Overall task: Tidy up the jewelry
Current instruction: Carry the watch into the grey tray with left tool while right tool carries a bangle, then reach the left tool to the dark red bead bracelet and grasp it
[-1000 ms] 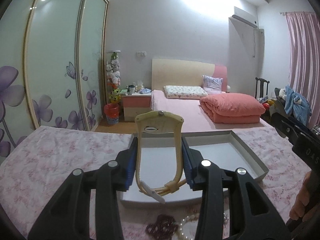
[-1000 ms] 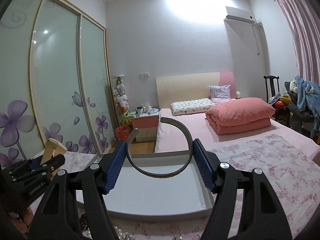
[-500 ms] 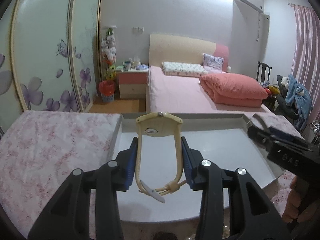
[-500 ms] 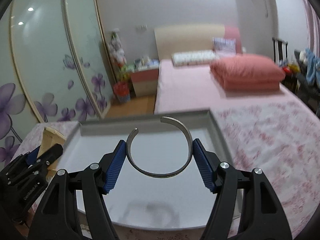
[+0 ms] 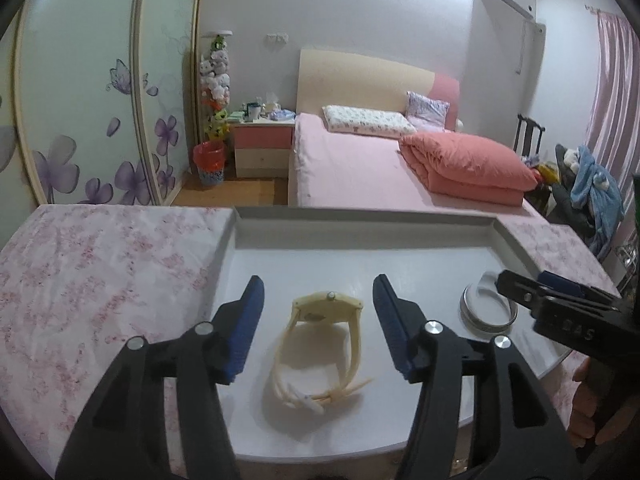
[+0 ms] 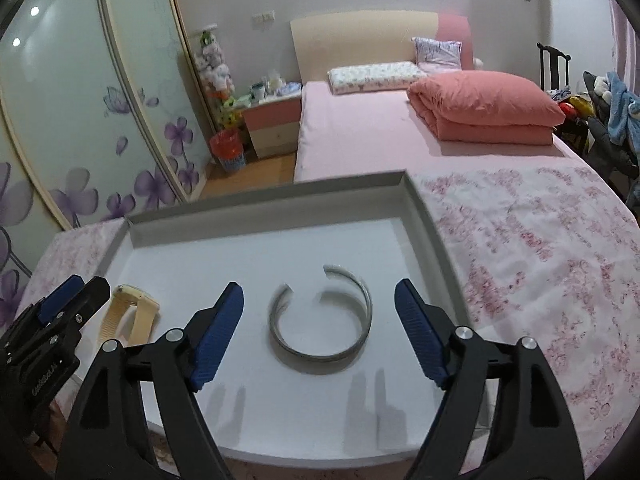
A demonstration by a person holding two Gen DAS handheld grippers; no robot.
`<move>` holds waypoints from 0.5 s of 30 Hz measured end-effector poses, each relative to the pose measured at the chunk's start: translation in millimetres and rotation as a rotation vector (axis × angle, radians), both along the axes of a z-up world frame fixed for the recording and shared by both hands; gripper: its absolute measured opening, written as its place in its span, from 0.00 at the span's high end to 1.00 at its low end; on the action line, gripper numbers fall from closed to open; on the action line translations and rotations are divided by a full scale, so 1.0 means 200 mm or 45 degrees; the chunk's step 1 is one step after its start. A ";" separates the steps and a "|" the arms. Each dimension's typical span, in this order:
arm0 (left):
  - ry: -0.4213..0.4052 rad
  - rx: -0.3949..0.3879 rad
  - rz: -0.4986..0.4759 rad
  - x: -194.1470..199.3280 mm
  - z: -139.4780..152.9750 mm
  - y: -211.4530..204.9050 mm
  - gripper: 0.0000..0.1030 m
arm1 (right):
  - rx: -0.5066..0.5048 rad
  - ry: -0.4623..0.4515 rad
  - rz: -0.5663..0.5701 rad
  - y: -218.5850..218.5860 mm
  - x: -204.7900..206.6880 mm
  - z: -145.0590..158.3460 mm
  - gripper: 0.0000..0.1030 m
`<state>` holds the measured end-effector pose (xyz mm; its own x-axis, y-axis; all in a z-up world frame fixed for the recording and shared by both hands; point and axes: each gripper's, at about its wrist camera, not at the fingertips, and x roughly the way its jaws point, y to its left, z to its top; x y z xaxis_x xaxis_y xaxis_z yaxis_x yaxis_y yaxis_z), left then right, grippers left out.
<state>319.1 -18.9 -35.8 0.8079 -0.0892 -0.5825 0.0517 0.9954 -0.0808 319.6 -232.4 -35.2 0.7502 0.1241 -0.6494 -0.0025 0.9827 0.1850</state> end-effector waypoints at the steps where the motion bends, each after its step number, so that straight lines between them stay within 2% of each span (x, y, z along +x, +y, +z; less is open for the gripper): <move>1: -0.009 -0.008 0.006 -0.01 0.02 0.01 0.46 | 0.008 -0.017 0.000 -0.01 -0.02 0.02 0.24; 8: -0.075 0.000 0.032 -0.18 0.15 0.08 0.46 | 0.028 -0.153 0.011 -0.06 -0.18 0.20 0.24; 15: -0.008 0.035 -0.011 -0.41 0.11 0.14 0.46 | 0.025 -0.202 0.045 -0.09 -0.42 0.24 0.24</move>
<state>237.4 8.6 -12.9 0.8107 -0.0803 -0.5800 0.0609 0.9967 -0.0529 235.3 -250.3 13.2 0.8382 0.1642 -0.5201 -0.0680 0.9776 0.1989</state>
